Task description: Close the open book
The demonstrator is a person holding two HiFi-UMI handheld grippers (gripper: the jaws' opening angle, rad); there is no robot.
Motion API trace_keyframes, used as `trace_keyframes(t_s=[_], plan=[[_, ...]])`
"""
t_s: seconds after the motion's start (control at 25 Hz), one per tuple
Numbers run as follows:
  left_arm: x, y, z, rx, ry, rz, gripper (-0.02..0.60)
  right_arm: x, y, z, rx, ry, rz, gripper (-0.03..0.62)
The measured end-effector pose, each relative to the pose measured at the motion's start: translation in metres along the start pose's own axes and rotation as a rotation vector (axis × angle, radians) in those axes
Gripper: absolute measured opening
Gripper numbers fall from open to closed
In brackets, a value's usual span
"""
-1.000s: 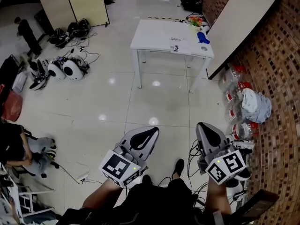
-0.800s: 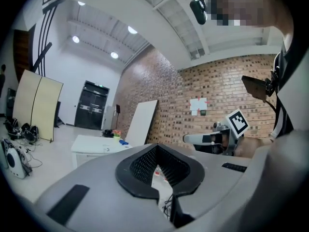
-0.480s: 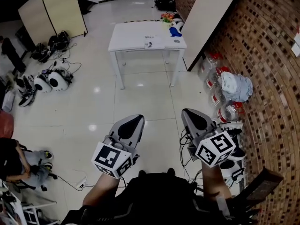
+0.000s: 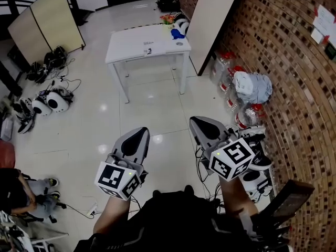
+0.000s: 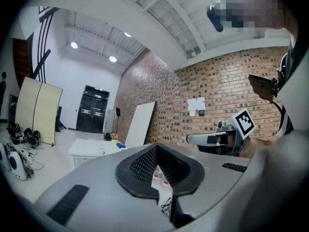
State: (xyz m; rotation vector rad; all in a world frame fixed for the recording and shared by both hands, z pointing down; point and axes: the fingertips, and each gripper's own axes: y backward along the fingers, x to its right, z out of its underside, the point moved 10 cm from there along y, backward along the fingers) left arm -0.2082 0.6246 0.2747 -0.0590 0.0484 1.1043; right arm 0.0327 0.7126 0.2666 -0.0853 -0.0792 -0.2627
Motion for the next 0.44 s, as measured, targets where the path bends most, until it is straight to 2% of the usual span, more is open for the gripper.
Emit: trace_keyframes(t_s=[0.44], plan=[[0.017,-0.010,0.001,-0.003,0.002,0.013,0.002,0.011,0.016,0.006,-0.006,-0.004,0.013,0.000]])
